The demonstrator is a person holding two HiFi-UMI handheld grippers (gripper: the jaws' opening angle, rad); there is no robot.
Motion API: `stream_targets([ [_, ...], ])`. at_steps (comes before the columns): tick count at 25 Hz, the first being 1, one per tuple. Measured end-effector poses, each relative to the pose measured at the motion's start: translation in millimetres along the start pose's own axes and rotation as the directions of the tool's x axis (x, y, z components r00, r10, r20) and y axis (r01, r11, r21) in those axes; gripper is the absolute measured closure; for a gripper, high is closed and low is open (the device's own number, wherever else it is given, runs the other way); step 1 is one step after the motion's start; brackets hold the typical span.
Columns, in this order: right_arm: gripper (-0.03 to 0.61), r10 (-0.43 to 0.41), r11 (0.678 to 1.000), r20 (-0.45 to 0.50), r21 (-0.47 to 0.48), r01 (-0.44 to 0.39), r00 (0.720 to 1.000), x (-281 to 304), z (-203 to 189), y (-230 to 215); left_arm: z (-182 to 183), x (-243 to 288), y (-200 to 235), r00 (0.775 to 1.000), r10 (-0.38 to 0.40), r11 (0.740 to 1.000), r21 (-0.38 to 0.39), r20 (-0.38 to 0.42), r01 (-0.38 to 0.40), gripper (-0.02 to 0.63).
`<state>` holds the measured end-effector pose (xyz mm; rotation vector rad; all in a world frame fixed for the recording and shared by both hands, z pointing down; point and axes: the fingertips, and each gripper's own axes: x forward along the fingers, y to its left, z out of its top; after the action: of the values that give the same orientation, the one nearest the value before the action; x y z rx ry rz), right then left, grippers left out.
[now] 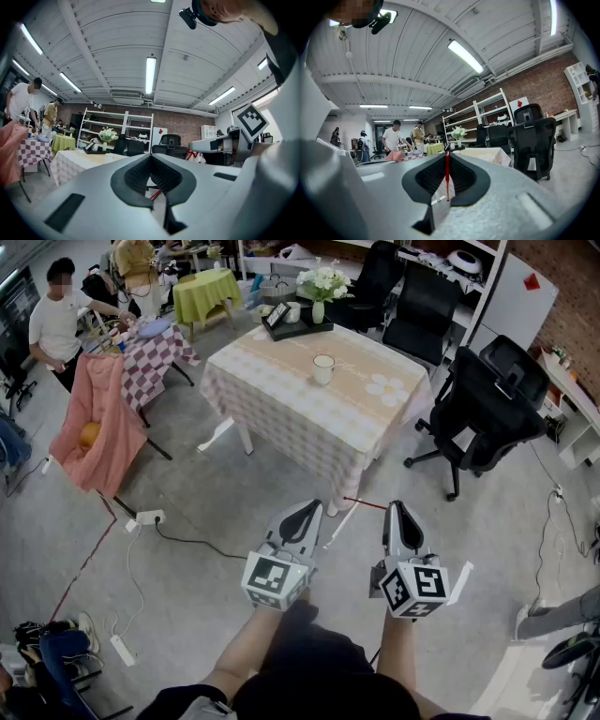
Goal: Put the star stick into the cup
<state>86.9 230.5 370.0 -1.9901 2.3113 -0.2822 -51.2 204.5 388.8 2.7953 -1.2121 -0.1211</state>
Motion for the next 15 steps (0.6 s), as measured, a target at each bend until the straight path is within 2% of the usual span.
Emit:
stream_targets([
  [6, 0.561, -0.020, 1.000, -0.006, 0.015, 0.020, 1.000, 19.9, -4.7, -5.7, -7.2, 18.8, 12.4, 1.000, -0.007, 1.000, -0.002, -0.019, 0.007, 0.603],
  [15, 0.561, -0.030, 1.000, 0.008, 0.010, 0.030, 1.000, 57.9, 7.3, -6.6, 1.7, 42.8, 40.2, 1.000, -0.009, 1.000, 0.015, -0.012, 0.009, 0.603],
])
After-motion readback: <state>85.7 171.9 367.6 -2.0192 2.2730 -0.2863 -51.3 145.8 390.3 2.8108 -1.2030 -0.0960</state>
